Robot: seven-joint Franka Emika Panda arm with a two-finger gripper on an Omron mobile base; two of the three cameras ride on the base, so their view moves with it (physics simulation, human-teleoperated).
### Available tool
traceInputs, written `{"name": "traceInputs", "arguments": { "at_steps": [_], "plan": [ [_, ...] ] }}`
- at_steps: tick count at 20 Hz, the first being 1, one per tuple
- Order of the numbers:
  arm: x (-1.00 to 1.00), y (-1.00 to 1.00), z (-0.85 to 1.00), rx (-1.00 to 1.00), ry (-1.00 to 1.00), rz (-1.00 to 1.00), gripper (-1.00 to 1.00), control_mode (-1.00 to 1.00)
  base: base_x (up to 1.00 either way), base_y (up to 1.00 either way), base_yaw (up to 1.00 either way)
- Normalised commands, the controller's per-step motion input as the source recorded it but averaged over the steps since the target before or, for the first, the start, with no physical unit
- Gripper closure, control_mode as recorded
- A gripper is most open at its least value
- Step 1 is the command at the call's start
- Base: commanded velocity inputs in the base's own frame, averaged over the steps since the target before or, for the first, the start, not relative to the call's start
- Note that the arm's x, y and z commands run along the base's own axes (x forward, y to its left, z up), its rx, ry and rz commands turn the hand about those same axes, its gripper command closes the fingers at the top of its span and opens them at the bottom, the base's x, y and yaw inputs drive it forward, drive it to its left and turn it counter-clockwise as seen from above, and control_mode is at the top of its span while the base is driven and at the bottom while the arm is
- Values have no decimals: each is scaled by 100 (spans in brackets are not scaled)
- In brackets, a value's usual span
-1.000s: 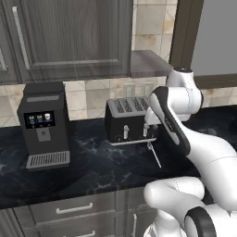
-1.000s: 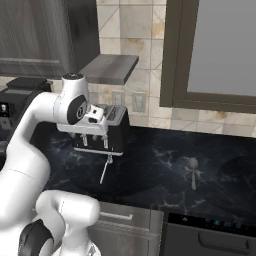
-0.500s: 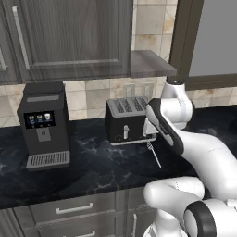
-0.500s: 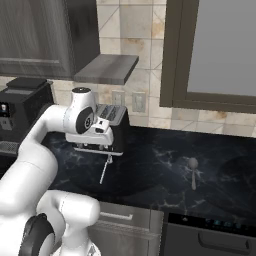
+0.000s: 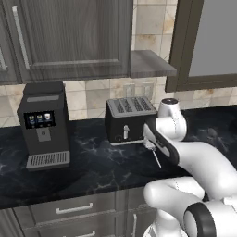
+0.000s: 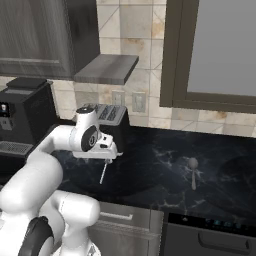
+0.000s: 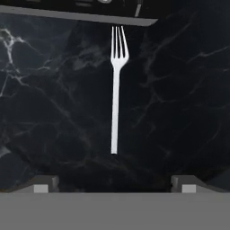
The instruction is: Take the fork and place it on the left side of the plate. Then take the spoon and place it on the right side of the plate. Make sure they're directly next to the plate.
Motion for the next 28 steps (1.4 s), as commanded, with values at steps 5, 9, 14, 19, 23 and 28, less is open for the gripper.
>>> {"name": "traceInputs", "arguments": {
  "at_steps": [5,9,14,19,23,28],
  "plan": [
    [53,-10,-47,0,0,0,-100,-100,0,0,0],
    [54,-9,-26,0,4,0,-100,-100,0,0,0],
    [42,0,-39,0,6,0,-100,-100,0,0,0],
    [41,0,-24,0,0,0,-100,-100,0,0,0],
    [21,0,-23,0,0,0,-100,-100,0,0,0],
    [19,0,-31,0,0,0,-100,-100,0,0,0]
  ]
}}
